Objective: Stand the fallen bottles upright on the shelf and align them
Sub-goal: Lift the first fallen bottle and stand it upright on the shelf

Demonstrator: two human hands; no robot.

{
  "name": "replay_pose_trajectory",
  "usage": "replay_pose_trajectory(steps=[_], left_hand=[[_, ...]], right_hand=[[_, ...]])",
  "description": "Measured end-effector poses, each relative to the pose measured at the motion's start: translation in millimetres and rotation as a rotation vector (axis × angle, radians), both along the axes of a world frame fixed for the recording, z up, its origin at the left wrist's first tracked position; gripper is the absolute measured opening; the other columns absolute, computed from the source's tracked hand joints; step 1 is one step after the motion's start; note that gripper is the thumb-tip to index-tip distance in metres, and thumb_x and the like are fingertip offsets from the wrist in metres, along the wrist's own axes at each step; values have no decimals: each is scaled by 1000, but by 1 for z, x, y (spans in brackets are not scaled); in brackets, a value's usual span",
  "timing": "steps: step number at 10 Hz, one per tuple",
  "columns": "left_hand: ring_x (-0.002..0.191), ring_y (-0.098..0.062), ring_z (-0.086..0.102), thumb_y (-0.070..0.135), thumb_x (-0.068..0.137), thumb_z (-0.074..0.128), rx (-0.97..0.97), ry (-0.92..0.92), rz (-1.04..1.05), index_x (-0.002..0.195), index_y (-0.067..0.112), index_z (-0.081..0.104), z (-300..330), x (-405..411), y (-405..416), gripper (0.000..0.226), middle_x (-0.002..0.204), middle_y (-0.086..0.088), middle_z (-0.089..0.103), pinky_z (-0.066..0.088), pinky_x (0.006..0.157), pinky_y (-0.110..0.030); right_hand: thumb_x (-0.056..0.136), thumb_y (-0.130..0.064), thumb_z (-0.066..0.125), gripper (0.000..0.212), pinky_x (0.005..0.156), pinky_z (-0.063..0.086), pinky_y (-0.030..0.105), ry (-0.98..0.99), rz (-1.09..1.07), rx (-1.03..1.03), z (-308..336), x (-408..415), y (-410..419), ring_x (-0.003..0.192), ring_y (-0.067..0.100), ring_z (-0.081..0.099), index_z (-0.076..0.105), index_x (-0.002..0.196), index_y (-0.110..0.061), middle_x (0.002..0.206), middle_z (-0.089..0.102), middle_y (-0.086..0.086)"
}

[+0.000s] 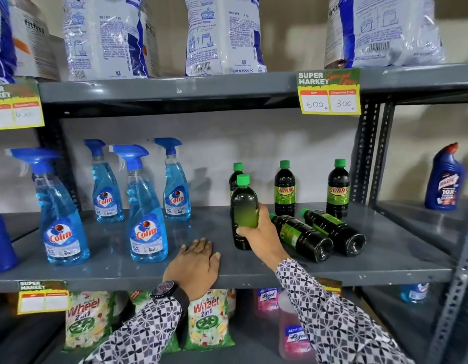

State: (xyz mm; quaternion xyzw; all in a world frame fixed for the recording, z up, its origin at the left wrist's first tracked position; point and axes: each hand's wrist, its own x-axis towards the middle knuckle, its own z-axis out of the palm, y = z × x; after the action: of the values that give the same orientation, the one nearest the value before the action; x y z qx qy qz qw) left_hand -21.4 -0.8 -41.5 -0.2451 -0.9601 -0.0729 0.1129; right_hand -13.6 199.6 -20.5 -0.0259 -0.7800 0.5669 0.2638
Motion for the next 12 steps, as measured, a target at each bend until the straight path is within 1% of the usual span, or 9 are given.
replay_pose_trajectory(steps=[1, 3, 5, 6, 7, 8, 9, 10, 12], left_hand=[[154, -16, 22, 46, 104, 17, 0, 0, 0, 156, 17, 30, -1, 0, -1, 61, 166, -4, 27, 14, 128, -40], [155, -16, 21, 47, 104, 17, 13, -18, 1, 157, 16, 29, -2, -2, -1, 63, 166, -4, 26, 12, 128, -39], [155, -17, 21, 47, 104, 17, 10, -9, 2, 156, 17, 30, -3, -2, -1, 61, 166, -3, 27, 13, 128, -40], [155, -17, 21, 47, 104, 16, 10, -8, 0, 156, 17, 30, -3, -2, -1, 62, 166, -3, 27, 13, 128, -40], [155, -17, 21, 47, 104, 16, 6, -8, 2, 156, 17, 30, -3, -2, -1, 62, 166, -3, 27, 13, 128, -40], [155, -17, 20, 47, 104, 16, 3, -12, 5, 157, 17, 29, -2, -1, -1, 62, 166, -3, 26, 12, 128, -40], [155, -17, 20, 47, 104, 16, 4, -15, 2, 157, 17, 29, -2, 0, -1, 62, 167, -3, 25, 12, 128, -39], [155, -16, 19, 47, 104, 16, -1, -11, 4, 157, 17, 28, -2, -1, -1, 62, 167, -2, 25, 12, 128, -39], [155, -16, 19, 47, 104, 16, -6, -11, 4, 157, 17, 28, -1, -2, 0, 62, 167, -3, 25, 12, 128, -39]], right_hand=[[79, -11, 84, 66, 76, 51, 19, -14, -4, -19, -2, -2, 2, 99, 10, 69, 53, 135, -25, 109, 71, -6], [56, -43, 97, 90, 98, 49, 35, 35, -92, 129, 1, 1, -5, 111, 18, 57, 54, 132, -22, 121, 57, 1], [83, -6, 79, 50, 99, 54, 42, -12, 54, -40, 3, 4, -1, 107, 17, 69, 57, 124, -27, 115, 72, 0], [76, -15, 90, 57, 92, 53, 33, -1, 28, -31, 3, 5, -1, 103, 12, 69, 57, 122, -26, 114, 71, -3], [63, -31, 99, 79, 96, 54, 35, 29, -10, 28, 4, 5, -4, 110, 19, 64, 56, 128, -23, 122, 62, 2], [65, -35, 95, 77, 100, 53, 37, 35, -11, 31, 2, 4, -2, 113, 18, 62, 55, 130, -24, 124, 60, 2], [77, -16, 87, 60, 97, 55, 33, -5, 41, -19, -2, 1, 1, 109, 14, 68, 55, 127, -26, 116, 69, -4], [70, -21, 95, 75, 83, 51, 14, 9, 34, -16, -1, 1, 0, 103, 1, 67, 52, 131, -26, 115, 70, -11], [66, -23, 93, 75, 88, 53, 22, -5, 86, -37, -2, -1, 2, 106, 3, 69, 54, 130, -33, 118, 72, -10]])
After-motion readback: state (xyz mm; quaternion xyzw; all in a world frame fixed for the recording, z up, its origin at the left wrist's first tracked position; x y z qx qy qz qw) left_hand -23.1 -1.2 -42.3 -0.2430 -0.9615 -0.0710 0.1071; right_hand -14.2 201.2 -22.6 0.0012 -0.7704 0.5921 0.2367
